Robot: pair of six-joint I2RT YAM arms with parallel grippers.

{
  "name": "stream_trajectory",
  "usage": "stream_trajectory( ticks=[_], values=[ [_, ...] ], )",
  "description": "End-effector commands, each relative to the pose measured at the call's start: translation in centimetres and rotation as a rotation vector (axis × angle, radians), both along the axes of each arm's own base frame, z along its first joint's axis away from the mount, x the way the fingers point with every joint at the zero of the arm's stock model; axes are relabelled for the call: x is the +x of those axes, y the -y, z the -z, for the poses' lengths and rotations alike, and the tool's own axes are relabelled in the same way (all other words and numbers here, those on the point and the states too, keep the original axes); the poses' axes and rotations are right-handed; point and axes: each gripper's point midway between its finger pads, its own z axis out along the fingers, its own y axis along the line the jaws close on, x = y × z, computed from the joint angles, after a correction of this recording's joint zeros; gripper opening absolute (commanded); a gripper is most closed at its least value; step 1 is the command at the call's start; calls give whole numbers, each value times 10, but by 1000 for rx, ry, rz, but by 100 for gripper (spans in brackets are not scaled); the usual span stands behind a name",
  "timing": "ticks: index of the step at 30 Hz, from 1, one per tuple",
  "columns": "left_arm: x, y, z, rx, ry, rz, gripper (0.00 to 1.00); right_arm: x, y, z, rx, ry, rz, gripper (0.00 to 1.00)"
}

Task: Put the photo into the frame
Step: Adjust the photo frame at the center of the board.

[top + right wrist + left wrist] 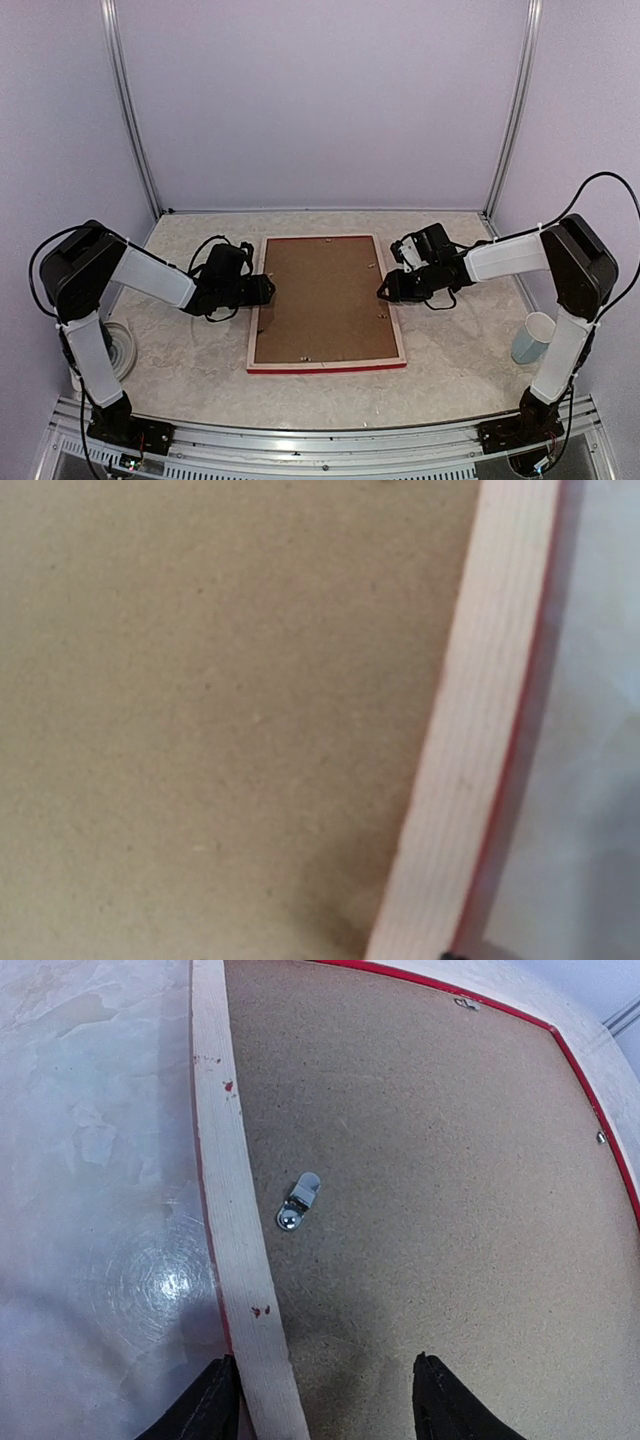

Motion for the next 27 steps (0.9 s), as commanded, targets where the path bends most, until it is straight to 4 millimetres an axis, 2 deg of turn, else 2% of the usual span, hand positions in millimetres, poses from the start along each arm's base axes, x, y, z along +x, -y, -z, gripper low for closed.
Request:
stream_trajectory(
  ticks=[1, 5, 8, 12, 17, 21, 27],
  values=[
    [-16, 43, -4, -27, -3, 137, 58, -22, -10, -8, 71, -16, -67, 46],
    [-19, 54, -8, -32, 11, 164, 58, -33, -5, -11, 84, -22, -60, 43],
    [-21, 58, -12, -41, 12, 176, 58, -38, 8, -9, 46, -29, -8, 44],
    [-25, 52, -20, -43, 20, 165, 65, -38, 27, -13, -20, -10, 62, 54],
    [-29, 39, -42, -31, 41, 124, 74, -36, 34, -12, -56, 17, 74, 58],
    [-44, 28, -52, -8, 32, 93, 76, -36, 34, -2, -64, 14, 68, 58],
    [-76, 16, -46, 104, -10, 62, 78, -40, 31, -1, -41, 39, 36, 53]
  ],
)
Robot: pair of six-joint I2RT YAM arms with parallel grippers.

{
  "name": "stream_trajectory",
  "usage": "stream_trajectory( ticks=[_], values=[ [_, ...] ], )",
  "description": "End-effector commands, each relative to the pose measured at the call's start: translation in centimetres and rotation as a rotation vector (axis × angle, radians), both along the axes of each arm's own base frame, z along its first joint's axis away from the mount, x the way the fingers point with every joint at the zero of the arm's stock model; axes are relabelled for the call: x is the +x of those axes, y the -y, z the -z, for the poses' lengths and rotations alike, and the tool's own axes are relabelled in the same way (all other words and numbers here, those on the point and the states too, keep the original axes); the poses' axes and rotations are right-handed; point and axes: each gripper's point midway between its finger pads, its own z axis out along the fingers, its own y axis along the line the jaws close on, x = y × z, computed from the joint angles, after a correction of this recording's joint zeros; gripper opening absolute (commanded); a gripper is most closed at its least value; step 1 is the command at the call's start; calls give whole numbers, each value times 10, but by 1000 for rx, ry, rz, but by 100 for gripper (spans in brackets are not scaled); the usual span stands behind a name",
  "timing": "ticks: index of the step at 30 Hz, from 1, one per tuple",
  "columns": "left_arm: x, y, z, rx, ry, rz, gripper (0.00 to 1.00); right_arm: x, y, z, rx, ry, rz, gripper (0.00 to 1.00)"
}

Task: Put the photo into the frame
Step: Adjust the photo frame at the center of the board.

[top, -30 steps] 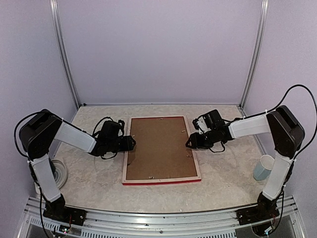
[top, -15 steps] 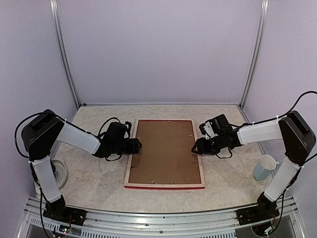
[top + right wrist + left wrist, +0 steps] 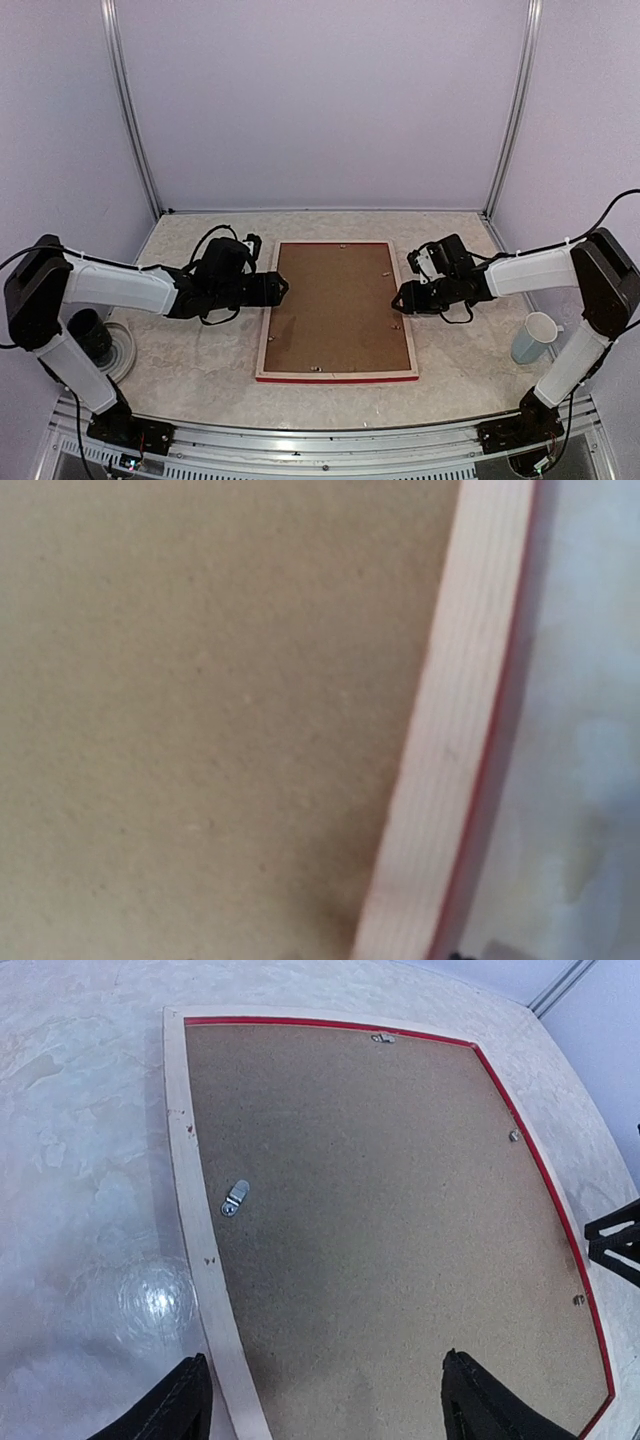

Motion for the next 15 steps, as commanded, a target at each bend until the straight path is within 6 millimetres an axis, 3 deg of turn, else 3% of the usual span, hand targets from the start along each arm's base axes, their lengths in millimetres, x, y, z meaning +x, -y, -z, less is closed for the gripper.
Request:
stream_trajectory(
  ticks=[1, 6, 9, 15],
  values=[
    [-34, -17, 23, 124, -77, -29, 78, -2, -5, 1, 7, 38, -38, 52],
    [-67, -23, 49, 229, -157, -24, 78, -7, -5, 5, 5, 40, -68, 48],
    [-81, -21, 55, 266, -170, -12, 78, -4, -7, 4, 16, 57, -69, 46],
    [-85, -31, 55, 298, -165, -58, 77, -4, -7, 3, 19, 61, -60, 34]
  ],
)
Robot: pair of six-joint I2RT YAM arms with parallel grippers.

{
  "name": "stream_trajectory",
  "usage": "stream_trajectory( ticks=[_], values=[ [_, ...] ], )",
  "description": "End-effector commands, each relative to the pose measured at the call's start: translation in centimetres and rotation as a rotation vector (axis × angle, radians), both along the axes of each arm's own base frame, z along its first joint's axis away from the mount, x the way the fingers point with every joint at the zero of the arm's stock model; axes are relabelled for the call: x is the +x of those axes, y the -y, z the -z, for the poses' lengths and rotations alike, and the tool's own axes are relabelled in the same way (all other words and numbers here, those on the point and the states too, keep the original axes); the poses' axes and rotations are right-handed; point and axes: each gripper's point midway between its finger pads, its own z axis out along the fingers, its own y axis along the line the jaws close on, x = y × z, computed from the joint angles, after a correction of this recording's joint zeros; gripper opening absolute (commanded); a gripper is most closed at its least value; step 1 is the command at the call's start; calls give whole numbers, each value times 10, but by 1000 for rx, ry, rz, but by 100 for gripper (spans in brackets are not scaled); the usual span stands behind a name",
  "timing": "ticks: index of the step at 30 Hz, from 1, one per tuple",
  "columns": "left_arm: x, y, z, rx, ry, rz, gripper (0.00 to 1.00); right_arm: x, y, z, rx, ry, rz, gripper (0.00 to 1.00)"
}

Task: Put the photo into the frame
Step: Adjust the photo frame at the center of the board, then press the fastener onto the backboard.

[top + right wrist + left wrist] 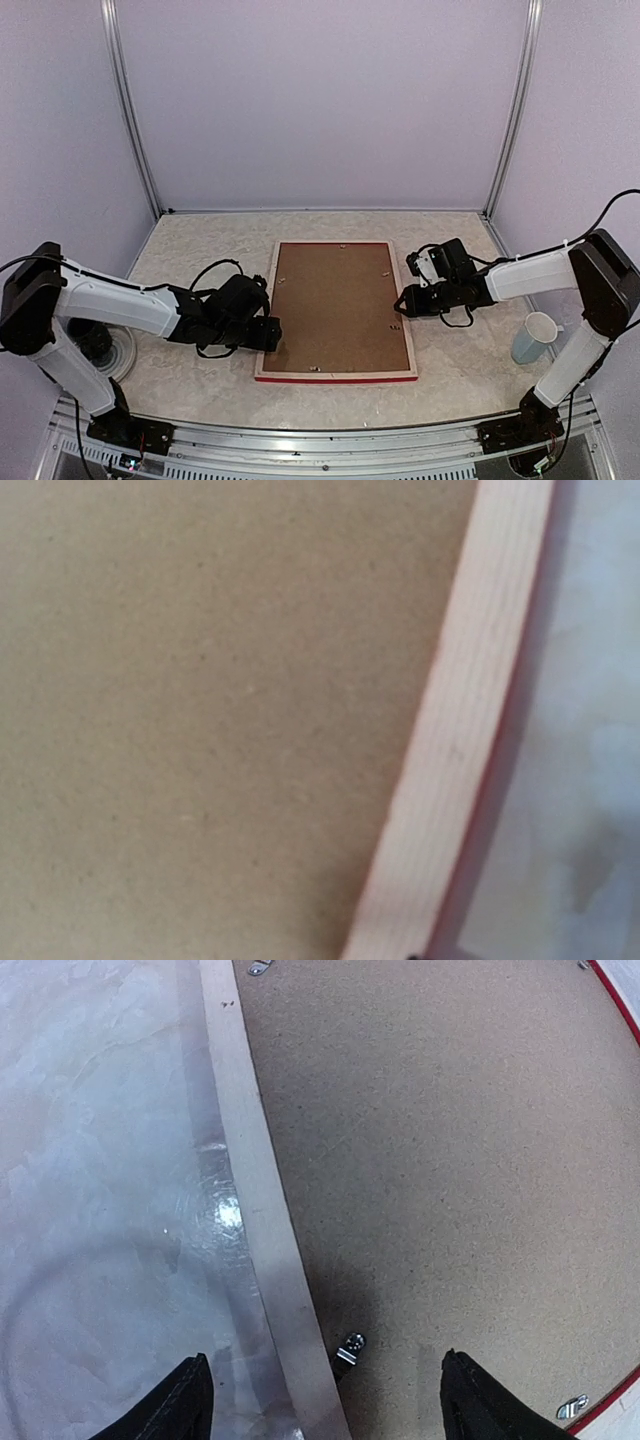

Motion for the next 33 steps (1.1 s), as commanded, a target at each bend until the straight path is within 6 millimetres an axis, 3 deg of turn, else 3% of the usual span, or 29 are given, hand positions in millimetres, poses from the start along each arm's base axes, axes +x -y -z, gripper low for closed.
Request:
stream_trajectory(
  ticks=[1, 6, 17, 33],
  values=[
    [0, -22, 0, 59, 20, -78, 77, 0, -6, -3, 19, 23, -16, 33],
    [10, -26, -14, 111, 71, -97, 75, 1, -5, -2, 14, 22, -1, 31],
    [11, -27, 4, 232, 19, -71, 73, 0, -2, 3, 4, 22, 14, 28],
    [17, -30, -2, 289, 44, -65, 73, -5, -5, 11, 16, 10, 0, 27]
  ],
)
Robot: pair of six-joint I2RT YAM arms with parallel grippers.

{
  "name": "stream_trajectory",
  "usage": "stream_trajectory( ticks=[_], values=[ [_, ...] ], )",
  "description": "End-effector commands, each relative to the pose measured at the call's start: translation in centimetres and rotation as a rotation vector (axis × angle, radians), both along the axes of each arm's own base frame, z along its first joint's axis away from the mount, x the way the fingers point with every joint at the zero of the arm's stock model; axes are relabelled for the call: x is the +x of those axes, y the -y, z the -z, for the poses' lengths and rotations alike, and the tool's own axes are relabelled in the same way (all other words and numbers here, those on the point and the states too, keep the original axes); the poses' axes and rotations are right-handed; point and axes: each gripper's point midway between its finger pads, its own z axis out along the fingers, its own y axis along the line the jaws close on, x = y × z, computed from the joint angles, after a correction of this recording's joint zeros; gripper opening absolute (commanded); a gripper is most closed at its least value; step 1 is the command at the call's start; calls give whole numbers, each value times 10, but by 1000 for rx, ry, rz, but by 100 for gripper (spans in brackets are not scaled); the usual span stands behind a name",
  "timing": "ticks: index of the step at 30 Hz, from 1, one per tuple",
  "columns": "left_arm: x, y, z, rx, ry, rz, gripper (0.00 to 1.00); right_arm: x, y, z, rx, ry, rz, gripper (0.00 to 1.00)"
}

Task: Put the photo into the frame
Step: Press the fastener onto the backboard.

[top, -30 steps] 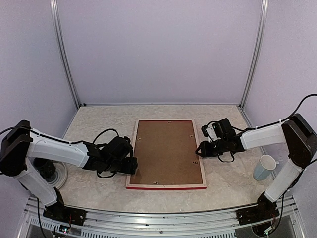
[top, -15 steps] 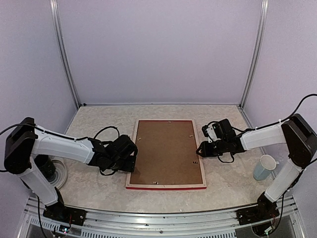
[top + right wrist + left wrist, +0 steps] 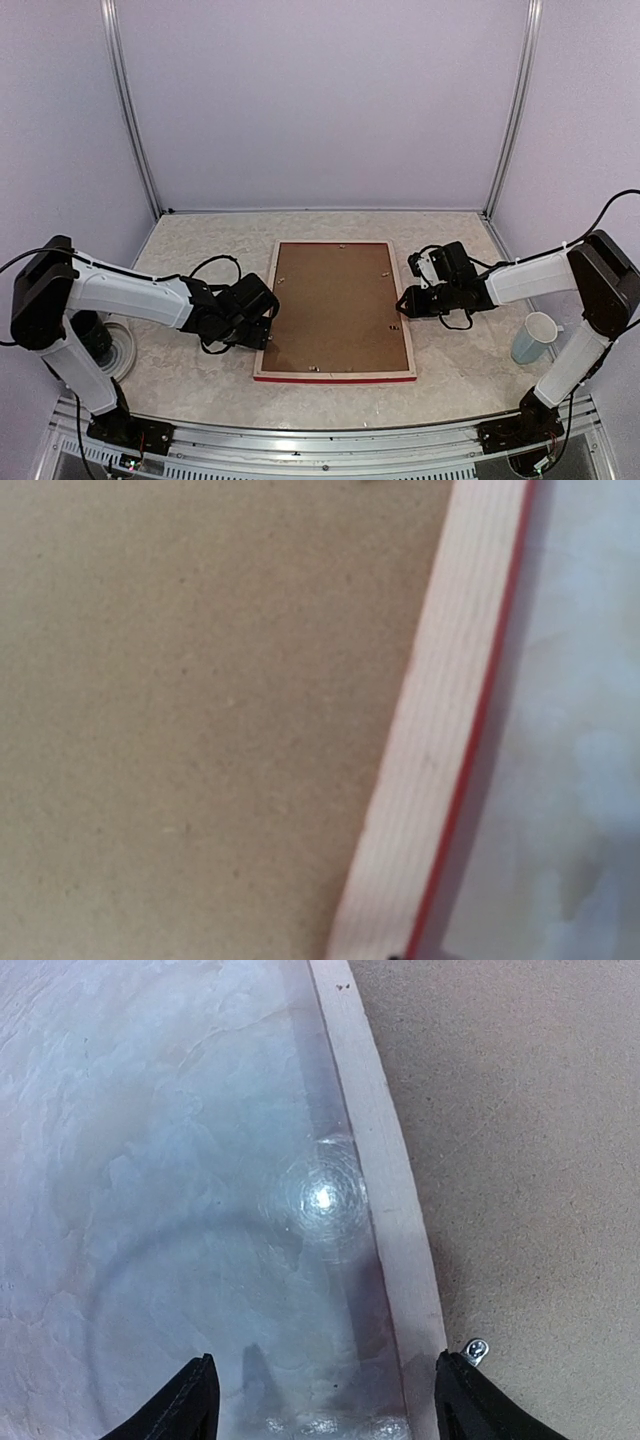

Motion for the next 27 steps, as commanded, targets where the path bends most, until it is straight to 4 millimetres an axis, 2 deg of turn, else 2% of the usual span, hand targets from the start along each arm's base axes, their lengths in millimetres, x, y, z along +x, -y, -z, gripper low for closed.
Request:
stream_trajectory(
  ticks=[1, 9, 14, 27],
  values=[
    [11, 6, -10, 25, 41, 14, 73, -7, -7, 9, 12, -17, -23, 27],
    [17, 11, -1, 64, 34, 21, 73, -10, -7, 10, 14, -17, -27, 27],
    [18, 5, 2, 99, 30, 4, 73, -10, -7, 11, 15, -16, -31, 27],
    [9, 8, -1, 117, -20, 59, 72, -10, -8, 12, 17, -19, -32, 27]
  ],
)
